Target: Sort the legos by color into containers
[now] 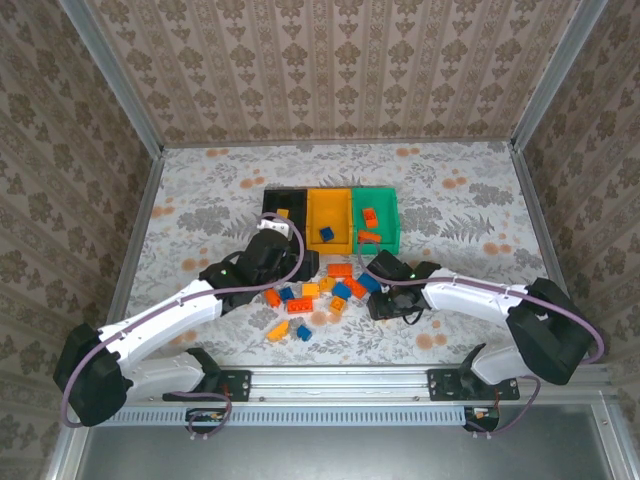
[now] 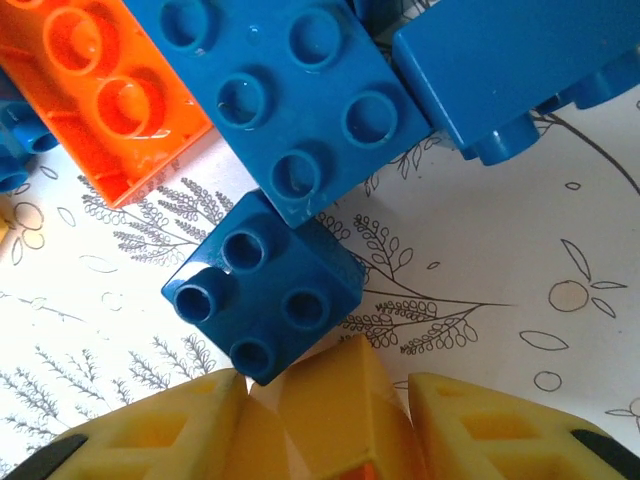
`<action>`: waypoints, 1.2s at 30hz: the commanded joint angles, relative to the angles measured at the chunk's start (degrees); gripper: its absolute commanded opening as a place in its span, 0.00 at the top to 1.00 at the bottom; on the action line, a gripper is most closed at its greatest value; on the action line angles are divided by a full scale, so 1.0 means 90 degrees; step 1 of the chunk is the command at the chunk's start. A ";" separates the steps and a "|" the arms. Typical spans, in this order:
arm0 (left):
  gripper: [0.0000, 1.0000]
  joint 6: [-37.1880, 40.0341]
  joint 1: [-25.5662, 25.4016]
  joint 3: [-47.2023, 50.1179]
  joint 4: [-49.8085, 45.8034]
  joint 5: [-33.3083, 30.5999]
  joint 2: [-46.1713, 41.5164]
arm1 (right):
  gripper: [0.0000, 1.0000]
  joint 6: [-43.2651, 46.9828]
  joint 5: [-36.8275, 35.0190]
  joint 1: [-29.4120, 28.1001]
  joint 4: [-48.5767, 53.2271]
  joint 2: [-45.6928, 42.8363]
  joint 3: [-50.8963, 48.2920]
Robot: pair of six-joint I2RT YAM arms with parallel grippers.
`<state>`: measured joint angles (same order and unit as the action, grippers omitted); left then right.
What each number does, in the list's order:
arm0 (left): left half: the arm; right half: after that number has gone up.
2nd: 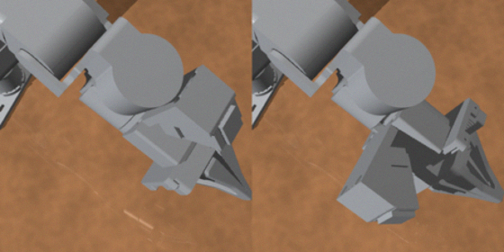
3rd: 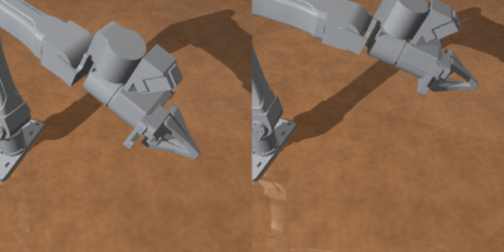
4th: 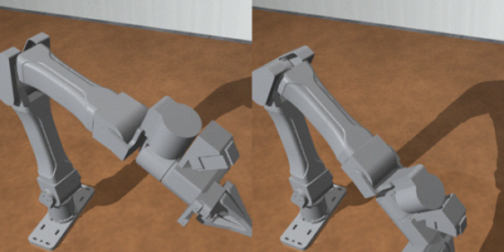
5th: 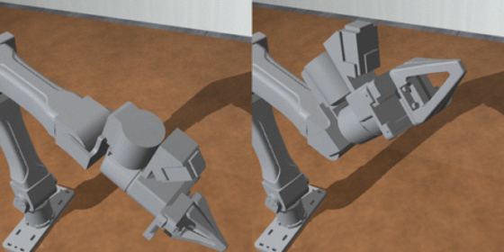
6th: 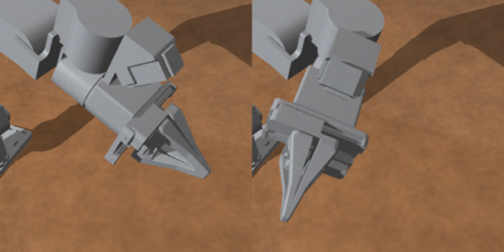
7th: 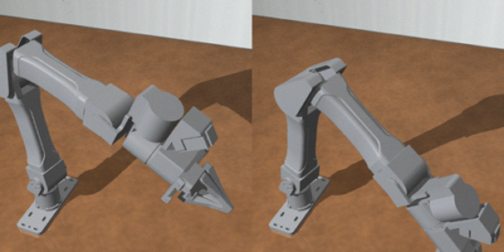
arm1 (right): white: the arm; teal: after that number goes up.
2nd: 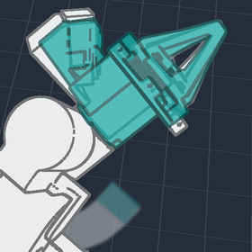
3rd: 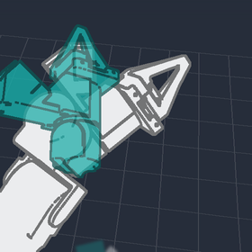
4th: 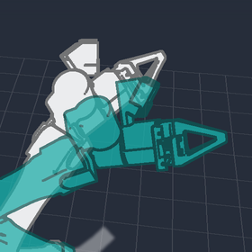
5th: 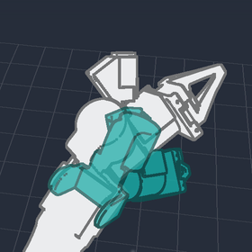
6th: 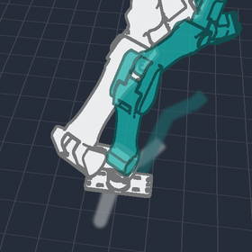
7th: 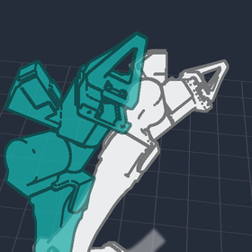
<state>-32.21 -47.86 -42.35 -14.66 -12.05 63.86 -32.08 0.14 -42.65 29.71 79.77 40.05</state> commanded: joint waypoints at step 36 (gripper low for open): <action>0.00 -0.0796 0.0444 0.1176 -0.2158 -0.0682 -0.3060 | 0.55 0.0700 0.0449 0.0091 0.0075 0.5104 0.8384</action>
<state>-38.17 -44.47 -32.12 -31.94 -18.28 36.99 -25.56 3.92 -41.43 27.44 123.48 111.42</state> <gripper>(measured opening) 0.997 0.441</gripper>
